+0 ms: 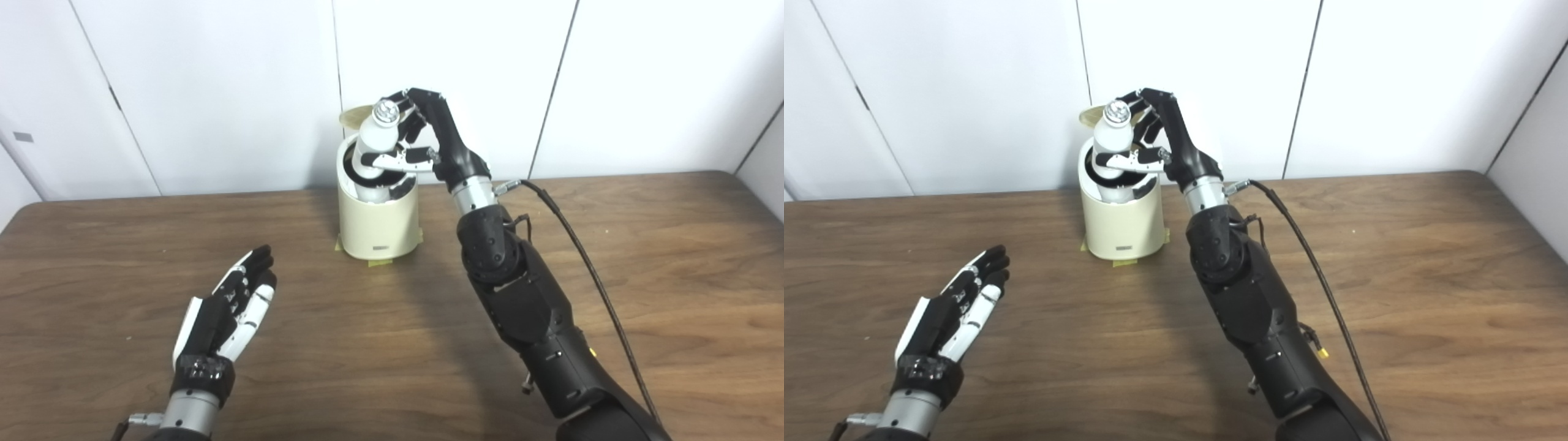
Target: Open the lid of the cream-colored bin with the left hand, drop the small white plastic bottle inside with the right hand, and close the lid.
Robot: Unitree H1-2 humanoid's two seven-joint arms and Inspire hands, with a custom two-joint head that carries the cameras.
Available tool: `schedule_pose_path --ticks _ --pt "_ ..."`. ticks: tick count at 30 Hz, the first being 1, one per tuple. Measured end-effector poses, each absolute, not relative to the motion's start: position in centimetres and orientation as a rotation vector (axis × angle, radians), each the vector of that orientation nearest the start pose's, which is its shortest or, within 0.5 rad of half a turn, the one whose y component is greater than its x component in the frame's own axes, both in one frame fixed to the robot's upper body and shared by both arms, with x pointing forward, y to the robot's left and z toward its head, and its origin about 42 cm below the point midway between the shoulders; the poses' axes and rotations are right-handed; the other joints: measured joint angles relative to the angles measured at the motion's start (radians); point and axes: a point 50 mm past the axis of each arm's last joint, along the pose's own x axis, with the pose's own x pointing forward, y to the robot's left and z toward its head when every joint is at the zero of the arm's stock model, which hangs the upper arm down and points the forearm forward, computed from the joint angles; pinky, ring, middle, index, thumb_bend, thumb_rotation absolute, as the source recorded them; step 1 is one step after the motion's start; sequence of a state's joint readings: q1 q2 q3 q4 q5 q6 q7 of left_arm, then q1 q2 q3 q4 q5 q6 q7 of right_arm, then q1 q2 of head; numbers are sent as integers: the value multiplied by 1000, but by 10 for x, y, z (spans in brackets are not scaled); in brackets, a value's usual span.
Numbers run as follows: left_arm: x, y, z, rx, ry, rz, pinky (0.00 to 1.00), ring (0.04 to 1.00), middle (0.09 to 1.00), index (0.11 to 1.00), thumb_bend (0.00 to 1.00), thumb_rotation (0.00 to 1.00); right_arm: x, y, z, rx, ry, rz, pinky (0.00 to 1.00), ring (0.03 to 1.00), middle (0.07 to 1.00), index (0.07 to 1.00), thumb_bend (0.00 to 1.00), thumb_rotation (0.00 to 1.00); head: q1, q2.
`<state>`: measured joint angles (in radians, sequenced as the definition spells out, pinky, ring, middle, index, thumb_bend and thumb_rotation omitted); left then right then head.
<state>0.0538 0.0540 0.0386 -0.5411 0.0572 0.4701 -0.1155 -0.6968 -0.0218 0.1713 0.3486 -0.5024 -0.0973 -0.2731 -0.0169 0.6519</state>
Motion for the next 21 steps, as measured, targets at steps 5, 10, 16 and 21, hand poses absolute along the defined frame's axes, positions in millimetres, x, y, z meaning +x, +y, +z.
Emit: schedule_pose_path --ticks 5,10,16,21 --pt "247 232 196 111 -12 -40 902 902 902 919 367 551 464 -112 264 -570 -590 1 310 400 505 532 494 0 -9 5" --pt "247 233 197 114 -15 -40 905 904 899 915 379 557 463 -110 264 -636 -622 33 353 410 495 530 499 0 -14 6" --pt "246 233 196 117 -14 -42 905 909 904 915 366 542 460 -117 272 -807 -662 78 351 395 493 546 510 0 -26 8" --pt "246 234 196 119 -13 -43 915 914 909 912 363 538 457 -115 279 -871 -633 88 382 455 497 513 523 3 -26 8"
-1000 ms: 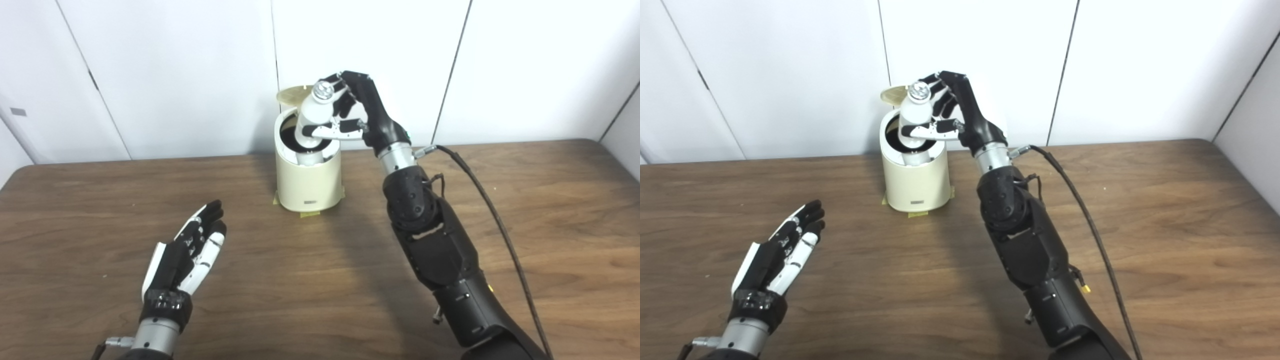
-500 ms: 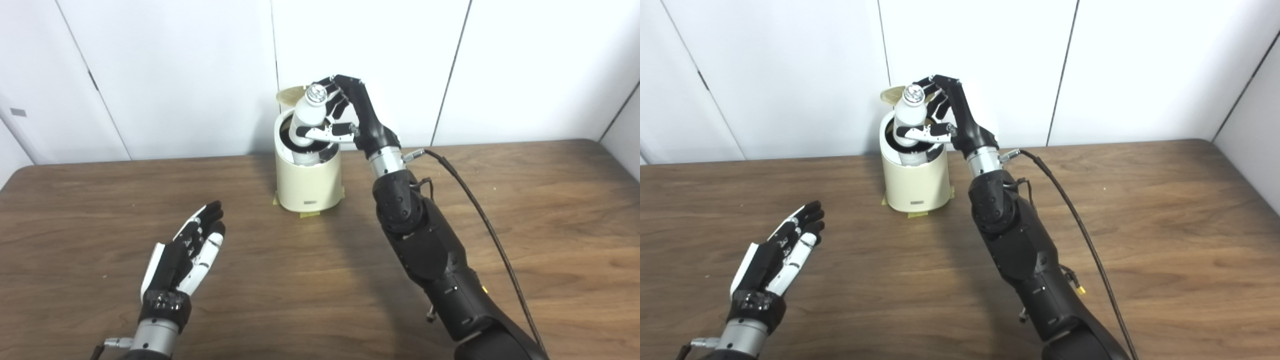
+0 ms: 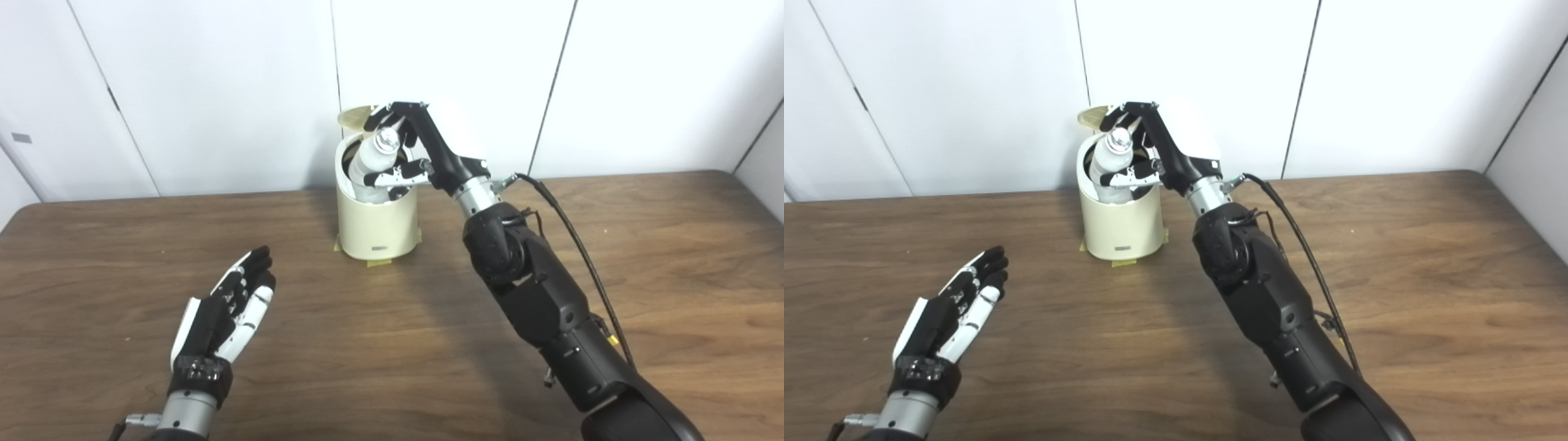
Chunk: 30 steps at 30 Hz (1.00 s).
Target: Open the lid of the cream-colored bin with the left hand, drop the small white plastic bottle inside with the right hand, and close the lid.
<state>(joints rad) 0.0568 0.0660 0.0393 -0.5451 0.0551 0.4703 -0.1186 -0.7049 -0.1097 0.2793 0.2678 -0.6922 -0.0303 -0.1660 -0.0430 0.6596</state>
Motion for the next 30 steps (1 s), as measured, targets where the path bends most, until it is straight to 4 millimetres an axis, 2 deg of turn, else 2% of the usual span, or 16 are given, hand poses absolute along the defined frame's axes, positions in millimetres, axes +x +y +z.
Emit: schedule_pose_path --ticks 2,4,6,9,15,23,30 --pt "245 234 196 120 -13 -43 913 912 909 912 360 532 456 -115 281 -895 -612 100 407 512 503 492 527 6 -5 -3" --pt "245 235 197 120 -14 -41 911 906 902 907 357 529 454 -116 284 -926 -589 110 486 603 639 495 524 115 -11 -2" --pt "245 235 196 121 -13 -39 913 904 898 903 349 526 453 -116 285 -958 -577 129 523 636 664 496 524 136 -14 0" --pt "245 235 196 121 -13 -39 907 900 894 899 346 519 452 -118 284 -984 -566 144 542 648 670 496 524 141 -14 2" --pt "245 235 196 120 -12 -39 917 908 900 901 352 513 452 -125 284 -1001 -560 149 521 631 662 496 524 140 -15 2" --pt "245 234 196 119 -11 -43 914 905 896 909 331 481 452 -124 284 -1003 -550 164 519 619 642 495 525 145 -18 -2" --pt "244 233 196 118 -12 -44 920 909 897 909 329 477 451 -124 284 -1006 -542 167 563 657 657 495 525 146 -18 -3"
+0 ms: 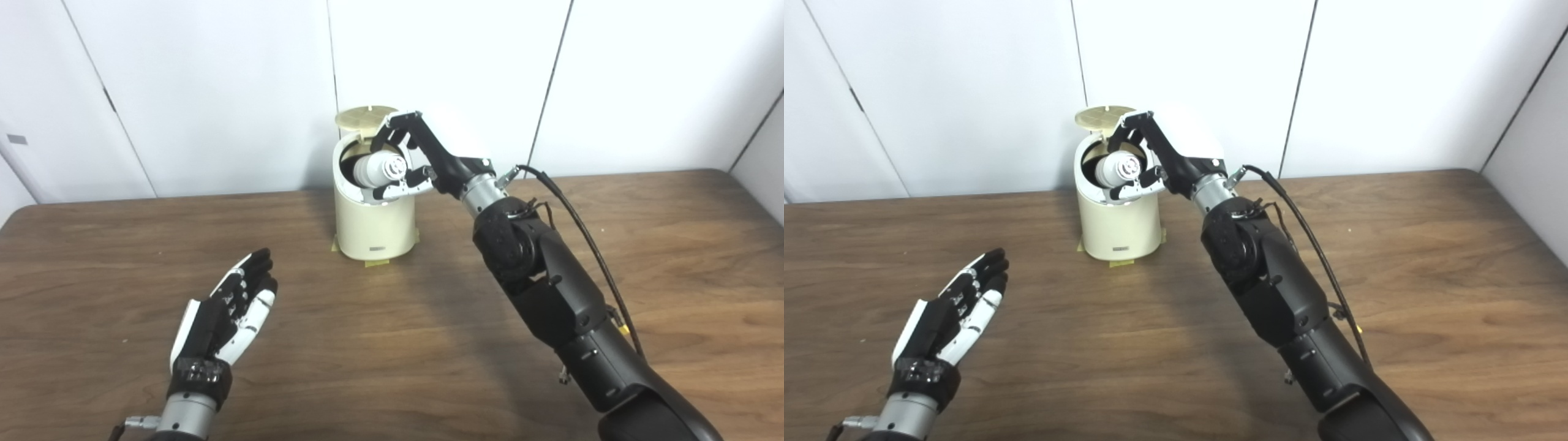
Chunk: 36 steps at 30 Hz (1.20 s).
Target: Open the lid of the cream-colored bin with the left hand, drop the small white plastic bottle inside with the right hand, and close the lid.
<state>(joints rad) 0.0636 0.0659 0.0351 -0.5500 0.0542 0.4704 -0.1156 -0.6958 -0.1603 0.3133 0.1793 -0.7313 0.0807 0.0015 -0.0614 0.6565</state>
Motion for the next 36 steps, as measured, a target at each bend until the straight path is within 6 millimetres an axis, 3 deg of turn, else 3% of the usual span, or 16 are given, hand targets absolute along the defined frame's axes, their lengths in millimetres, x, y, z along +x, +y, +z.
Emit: schedule_pose_path --ticks 1,4,8,14,32,36 --pt "243 233 197 118 -15 -44 920 909 898 911 324 471 451 -124 284 -1006 -542 167 599 692 681 602 727 165 0 0" --pt "241 232 202 118 -34 -47 937 915 901 913 326 473 451 -124 283 -1021 -537 180 696 779 752 719 846 220 0 0" --pt "241 231 202 115 -35 -48 923 907 894 907 324 467 448 -126 267 -1083 -472 244 816 899 885 803 883 278 3 0" --pt "240 231 201 113 -31 -44 918 908 896 915 324 473 449 -129 264 -1110 -433 246 865 956 935 856 920 297 3 2" --pt "239 232 200 106 -29 -37 908 901 890 904 337 460 448 -130 267 -1119 -423 246 808 899 890 836 910 290 2 2" --pt "239 233 200 105 -29 -24 902 897 890 902 342 460 447 -131 271 -1095 -442 236 691 780 789 770 866 263 2 2"
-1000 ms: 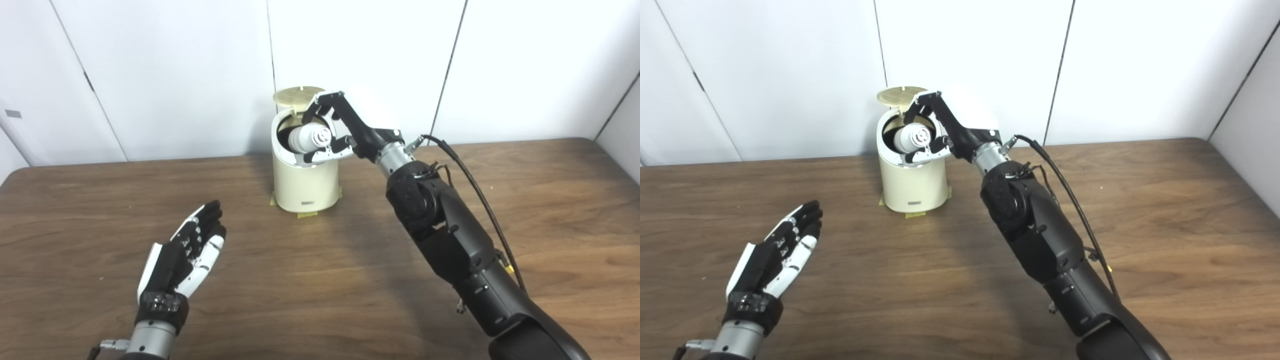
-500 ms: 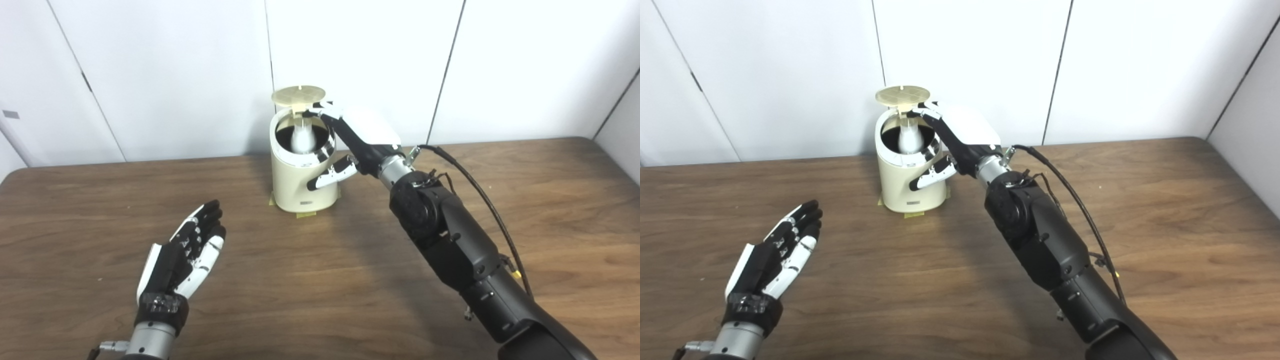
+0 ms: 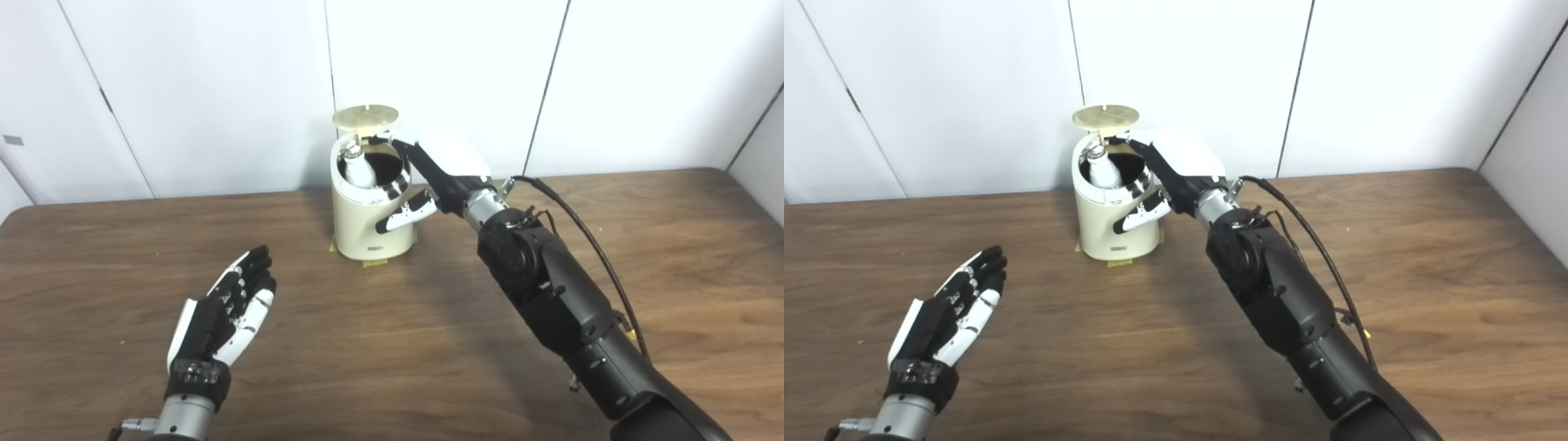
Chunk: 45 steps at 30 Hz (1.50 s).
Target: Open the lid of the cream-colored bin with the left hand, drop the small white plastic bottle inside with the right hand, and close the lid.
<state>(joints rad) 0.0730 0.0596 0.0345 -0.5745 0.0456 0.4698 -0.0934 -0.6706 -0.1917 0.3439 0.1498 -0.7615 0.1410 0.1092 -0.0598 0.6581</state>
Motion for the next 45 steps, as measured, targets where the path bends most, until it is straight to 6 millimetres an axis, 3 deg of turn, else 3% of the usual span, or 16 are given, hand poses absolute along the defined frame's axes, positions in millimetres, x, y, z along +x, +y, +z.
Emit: schedule_pose_path --ticks 2,3,5,10,17,20,26,29,33,35,37,39,42,45 --pt "239 233 200 105 -29 -21 902 898 890 901 342 458 445 -135 275 -1033 -471 201 618 705 723 719 829 221 0 -2" --pt "239 233 200 105 -29 -19 903 898 890 901 339 455 443 -137 277 -1001 -486 184 545 626 652 607 679 180 -2 -2" --pt "239 233 199 105 -28 -18 903 898 890 901 334 451 440 -140 282 -916 -533 143 473 547 554 502 566 47 -2 -3" --pt "239 231 199 103 -27 -24 909 904 893 900 326 446 433 -144 296 -821 -606 58 387 447 485 483 532 0 2 -5" --pt "239 231 199 103 -26 -25 921 913 902 915 328 453 418 -162 297 -797 -637 11 388 438 480 485 532 0 5 -3" --pt "239 231 199 103 -26 -23 914 911 901 913 323 436 408 -175 296 -787 -648 -7 324 410 475 487 532 0 8 -6" --pt "239 234 198 98 -25 -10 895 896 889 905 331 434 385 -202 301 -740 -642 -35 376 445 488 479 532 0 15 -12" --pt "240 239 197 73 -22 3 894 894 888 893 349 381 372 -215 298 -672 -576 -43 402 486 486 490 530 1 14 -17" --pt "242 248 193 18 -10 46 899 895 899 903 369 407 354 -239 278 -517 -379 -26 472 562 501 488 524 7 15 -12" --pt "243 248 193 -11 -14 50 888 887 900 916 398 449 346 -251 268 -393 -295 0 596 663 670 495 512 129 15 -12" --pt "245 247 194 -34 -18 45 886 894 912 927 409 495 339 -260 257 -243 -225 21 676 743 759 692 589 352 25 -15" --pt "249 244 194 -55 -22 35 892 900 927 935 432 529 329 -261 248 -125 -175 49 740 803 824 800 593 492 25 -15" --pt "263 243 198 -62 -38 24 899 907 949 945 409 563 310 -257 236 -60 -140 101 806 862 888 896 565 615 43 -17" --pt "277 242 211 -51 -76 10 903 918 962 962 414 625 295 -254 221 -45 -94 123 846 911 916 941 600 688 49 -11"
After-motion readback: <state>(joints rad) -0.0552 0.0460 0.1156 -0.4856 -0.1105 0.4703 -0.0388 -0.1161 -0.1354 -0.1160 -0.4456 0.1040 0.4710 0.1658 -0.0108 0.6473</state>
